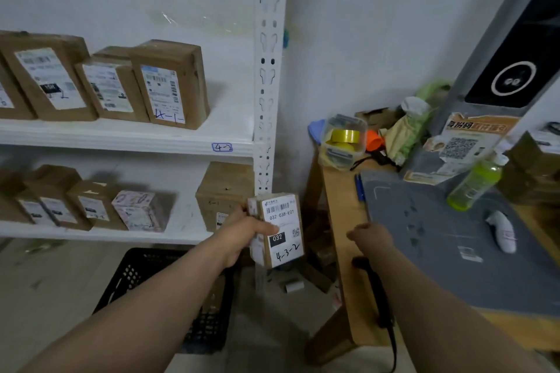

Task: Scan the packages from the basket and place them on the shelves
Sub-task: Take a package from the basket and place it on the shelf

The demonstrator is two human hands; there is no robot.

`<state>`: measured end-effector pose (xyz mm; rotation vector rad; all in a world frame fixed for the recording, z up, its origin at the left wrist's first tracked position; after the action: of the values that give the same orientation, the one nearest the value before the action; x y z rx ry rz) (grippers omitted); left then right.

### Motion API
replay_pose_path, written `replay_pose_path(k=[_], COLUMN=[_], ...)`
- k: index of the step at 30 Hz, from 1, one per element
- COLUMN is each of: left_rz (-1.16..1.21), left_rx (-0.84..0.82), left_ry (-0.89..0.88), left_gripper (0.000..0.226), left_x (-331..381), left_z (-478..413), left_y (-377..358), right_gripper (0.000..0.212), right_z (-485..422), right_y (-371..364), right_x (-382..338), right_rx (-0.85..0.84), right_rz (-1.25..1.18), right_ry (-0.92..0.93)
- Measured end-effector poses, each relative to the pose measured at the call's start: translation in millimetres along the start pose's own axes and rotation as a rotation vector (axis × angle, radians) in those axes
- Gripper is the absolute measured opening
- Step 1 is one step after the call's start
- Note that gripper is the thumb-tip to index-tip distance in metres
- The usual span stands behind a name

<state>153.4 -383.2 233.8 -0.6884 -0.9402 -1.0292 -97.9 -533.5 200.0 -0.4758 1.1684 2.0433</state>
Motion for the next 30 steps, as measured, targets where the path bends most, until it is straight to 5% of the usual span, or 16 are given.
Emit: replay_pose_path(k=[8,21,24,30], left_rz=[-0.021,-0.024,-0.027,-0.018], left_rx=[0.008,0.055,0.064,0.087], left_ry=[0.086,0.179,0.192,0.175], left_gripper=[0.051,0.059,0.055,0.043], left_x=[-23,-43,-42,-31], left_z=[-14,-21,-18,-8], left_y=[-48,-64,-62,-49], right_gripper=[0.087,0.077,0.078,0.044], right_z=[-46,-40,-31,14], right_y=[3,5,5,20], right_x=[87,89,86,44], right_rx=[0.066,-0.124,-0.217,-0.402], right_rz=[0.222,0.19,0.018,-0.169], right_ry=[-0.18,-0.17,-0.193,-0.151])
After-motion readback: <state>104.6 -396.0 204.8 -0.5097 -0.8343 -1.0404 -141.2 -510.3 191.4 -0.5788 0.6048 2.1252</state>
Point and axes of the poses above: each hand's wrist, its own z-axis away from the middle knuckle, its own y-axis out of the back of the hand, x = y × z, the point moved 3 cm from there along -z, towards the middle knuckle, and after that the axes turned 2 degrees about -y, right-handed, at the moved point
